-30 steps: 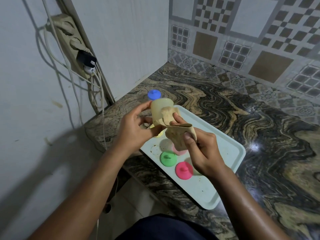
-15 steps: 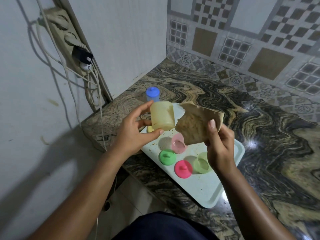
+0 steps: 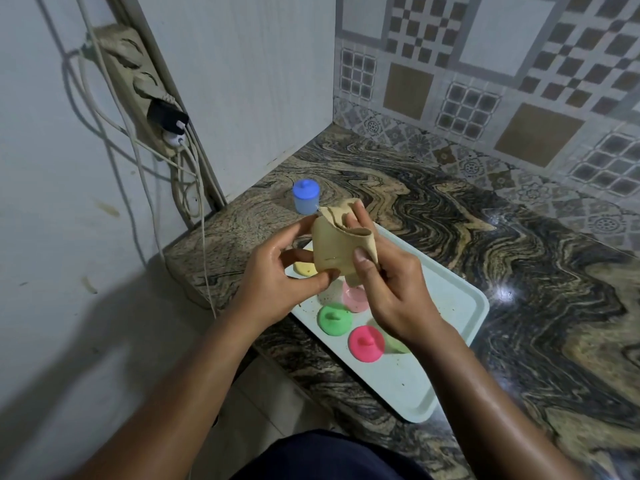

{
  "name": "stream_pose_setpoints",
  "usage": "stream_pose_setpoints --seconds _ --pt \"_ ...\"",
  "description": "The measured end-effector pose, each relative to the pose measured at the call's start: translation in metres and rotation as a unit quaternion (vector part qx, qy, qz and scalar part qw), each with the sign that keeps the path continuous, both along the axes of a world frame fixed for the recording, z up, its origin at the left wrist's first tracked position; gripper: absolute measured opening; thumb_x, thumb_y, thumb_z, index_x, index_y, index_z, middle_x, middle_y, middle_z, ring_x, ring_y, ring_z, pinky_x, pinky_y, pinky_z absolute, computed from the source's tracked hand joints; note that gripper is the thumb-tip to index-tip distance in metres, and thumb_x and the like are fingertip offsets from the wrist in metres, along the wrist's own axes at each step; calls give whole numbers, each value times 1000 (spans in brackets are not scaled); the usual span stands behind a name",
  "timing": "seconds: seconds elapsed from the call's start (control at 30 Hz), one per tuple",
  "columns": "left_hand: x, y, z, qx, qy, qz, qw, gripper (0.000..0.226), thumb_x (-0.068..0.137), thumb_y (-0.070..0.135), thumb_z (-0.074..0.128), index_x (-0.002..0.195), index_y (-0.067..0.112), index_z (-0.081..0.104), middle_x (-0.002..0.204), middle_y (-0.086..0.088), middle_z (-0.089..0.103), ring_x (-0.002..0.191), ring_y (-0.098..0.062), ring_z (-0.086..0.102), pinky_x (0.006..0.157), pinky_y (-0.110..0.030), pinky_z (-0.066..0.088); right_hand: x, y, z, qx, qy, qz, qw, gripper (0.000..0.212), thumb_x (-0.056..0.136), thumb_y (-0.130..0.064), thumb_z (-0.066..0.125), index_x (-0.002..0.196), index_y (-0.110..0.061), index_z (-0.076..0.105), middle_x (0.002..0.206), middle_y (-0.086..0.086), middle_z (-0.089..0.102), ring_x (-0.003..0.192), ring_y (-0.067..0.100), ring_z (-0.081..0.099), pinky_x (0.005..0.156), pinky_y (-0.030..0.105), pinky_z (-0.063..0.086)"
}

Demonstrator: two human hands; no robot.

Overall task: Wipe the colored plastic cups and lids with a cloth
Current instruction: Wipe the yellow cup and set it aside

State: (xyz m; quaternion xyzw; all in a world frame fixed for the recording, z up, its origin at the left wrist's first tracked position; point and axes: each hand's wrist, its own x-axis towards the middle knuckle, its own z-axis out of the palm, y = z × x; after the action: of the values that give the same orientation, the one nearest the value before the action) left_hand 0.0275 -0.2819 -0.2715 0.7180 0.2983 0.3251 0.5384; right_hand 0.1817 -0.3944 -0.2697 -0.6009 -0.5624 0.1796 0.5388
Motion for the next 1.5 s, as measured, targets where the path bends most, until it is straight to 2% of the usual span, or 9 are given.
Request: stream_pose_setpoints --seconds 0.13,0.47,0.57,0.7,0.83,0.93,1.13,1.37,1.5 --pt "-1 2 -3 -7 3 21 1000 79 70 5 90 139 25 57 127 10 70 101 -17 73 90 -38 59 -2 -9 -6 -1 5 7 1000 41 104 -16 45 140 -1 58 158 11 43 138 13 50 94 40 52" --pt "-4 11 4 -49 -23 41 998 75 56 30 87 124 37 58 129 10 64 95 -15 74 86 -58 59 2 -39 -23 -16 29 41 999 28 103 -12 48 110 -7 75 133 14 68 143 23 48 106 40 51" --pt "-4 10 5 -45 -33 33 998 79 61 28 89 132 43 57 135 13 61 102 -21 73 81 -61 59 -3 -39 -9 -3 133 -13 991 48 100 -5 45 87 -40 75 92 -20 75 100 1 70 77 14 51" --pt "-6 8 7 -46 -28 19 998 88 66 23 89 143 41 50 139 28 56 109 -16 71 87 -56 59 1 -29 4 54 235 -96 966 50 102 -18 44 59 -39 59 54 -24 46 51 -7 39 52 9 34" --pt "-3 6 6 -30 -13 -5 999 87 70 11 90 137 48 49 133 26 61 108 -13 71 90 -42 59 1 -8 19 100 183 -79 975 33 103 -23 44 97 -39 73 112 1 75 100 17 68 83 25 52" --pt "0 5 3 -33 -8 2 999 76 70 3 90 126 44 57 121 23 68 100 -11 73 81 -32 60 -4 6 26 88 42 -41 994 36 103 -13 43 133 -6 63 152 15 50 149 26 39 118 39 38" --pt "1 6 7 -46 -38 -3 998 59 68 6 90 112 40 69 110 7 75 95 -14 74 83 -30 58 -7 14 19 61 -158 52 984 43 97 1 52 140 1 57 162 20 31 156 30 19 127 51 21" --pt "-4 10 8 -92 -54 -9 994 72 67 -1 87 131 19 60 123 1 72 108 -22 72 92 -39 58 -4 7 0 94 -142 54 984 44 93 6 52 137 9 55 156 28 38 151 36 32 120 61 31" --pt "-3 7 12 -178 -92 -26 979 73 66 2 82 132 21 57 130 0 68 109 -30 71 74 -46 63 5 4 -9 100 -136 28 985 42 95 5 49 136 11 55 154 29 40 149 37 36 119 55 37"
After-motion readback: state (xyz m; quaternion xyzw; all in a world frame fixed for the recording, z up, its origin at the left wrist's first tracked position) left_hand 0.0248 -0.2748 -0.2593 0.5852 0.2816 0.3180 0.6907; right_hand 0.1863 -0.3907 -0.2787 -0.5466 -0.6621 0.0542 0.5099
